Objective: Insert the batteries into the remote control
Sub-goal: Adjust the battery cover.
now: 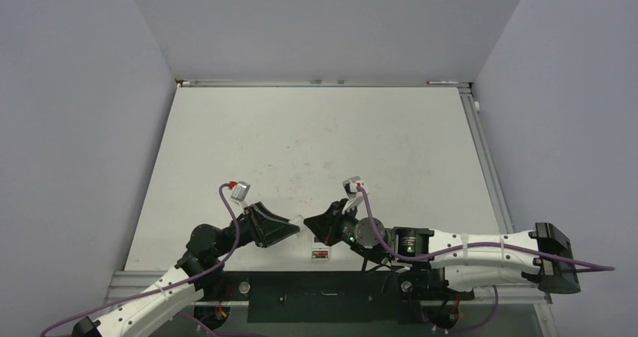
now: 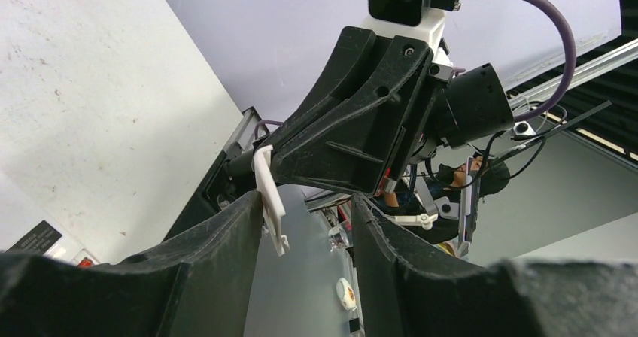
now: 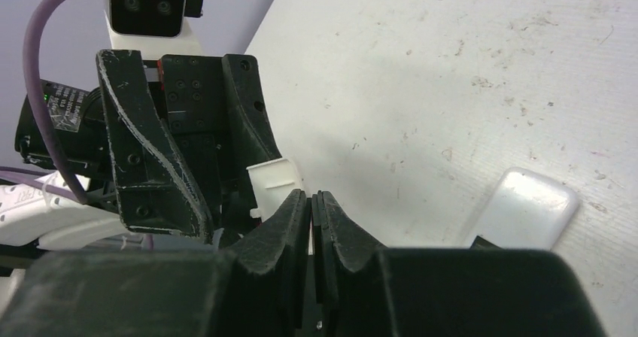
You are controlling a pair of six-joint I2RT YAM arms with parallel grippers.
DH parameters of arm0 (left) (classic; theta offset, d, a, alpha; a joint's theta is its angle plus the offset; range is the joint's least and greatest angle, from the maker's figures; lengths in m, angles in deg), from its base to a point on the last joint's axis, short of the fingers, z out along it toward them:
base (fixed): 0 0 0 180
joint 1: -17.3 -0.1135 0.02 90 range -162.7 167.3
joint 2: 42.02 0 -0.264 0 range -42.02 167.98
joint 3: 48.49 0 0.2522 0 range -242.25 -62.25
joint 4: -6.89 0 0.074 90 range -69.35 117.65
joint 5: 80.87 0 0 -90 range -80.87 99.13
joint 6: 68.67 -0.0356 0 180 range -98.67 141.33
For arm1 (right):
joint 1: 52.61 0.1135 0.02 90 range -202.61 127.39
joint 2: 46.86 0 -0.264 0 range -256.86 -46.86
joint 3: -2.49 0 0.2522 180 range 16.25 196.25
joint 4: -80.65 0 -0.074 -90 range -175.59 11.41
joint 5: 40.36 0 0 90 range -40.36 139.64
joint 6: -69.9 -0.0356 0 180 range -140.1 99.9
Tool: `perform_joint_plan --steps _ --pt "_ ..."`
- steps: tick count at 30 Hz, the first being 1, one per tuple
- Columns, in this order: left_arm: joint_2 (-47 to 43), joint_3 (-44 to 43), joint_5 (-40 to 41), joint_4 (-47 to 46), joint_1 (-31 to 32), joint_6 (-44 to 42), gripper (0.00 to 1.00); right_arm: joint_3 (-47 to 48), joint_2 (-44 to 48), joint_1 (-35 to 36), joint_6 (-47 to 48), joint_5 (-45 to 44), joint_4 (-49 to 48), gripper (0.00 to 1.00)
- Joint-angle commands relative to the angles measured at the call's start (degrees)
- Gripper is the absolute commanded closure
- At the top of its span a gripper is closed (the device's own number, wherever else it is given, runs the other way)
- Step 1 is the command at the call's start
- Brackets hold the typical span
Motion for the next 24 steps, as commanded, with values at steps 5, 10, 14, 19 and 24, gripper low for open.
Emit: perform_joint_plan --steps 5,10,14,19,24 --pt "0.48 -2.98 -0.66 1.68 0.34 -1.51 0.54 3.65 -1.63 1.54 3.27 -4.51 2.61 0.92" --pt "1.2 -3.1 -0.36 1.99 0.32 -1.82 0.61 3.82 -2.08 1.72 3.57 -4.42 2.73 0.91" --pt "2.79 -3.25 -0.97 1.6 0.36 -2.13 0.73 3.87 -2.37 1.84 3.93 -3.52 2.08 0.91" --pt "4.77 -2.99 -1.64 0.7 0.29 -2.06 0.93 3.75 -2.39 2.01 4.22 -2.58 1.25 0.92" --pt "4.7 -2.65 -1.3 1.44 0.3 -1.96 1.0 3.57 -1.94 2.32 4.46 -2.37 1.24 0.91"
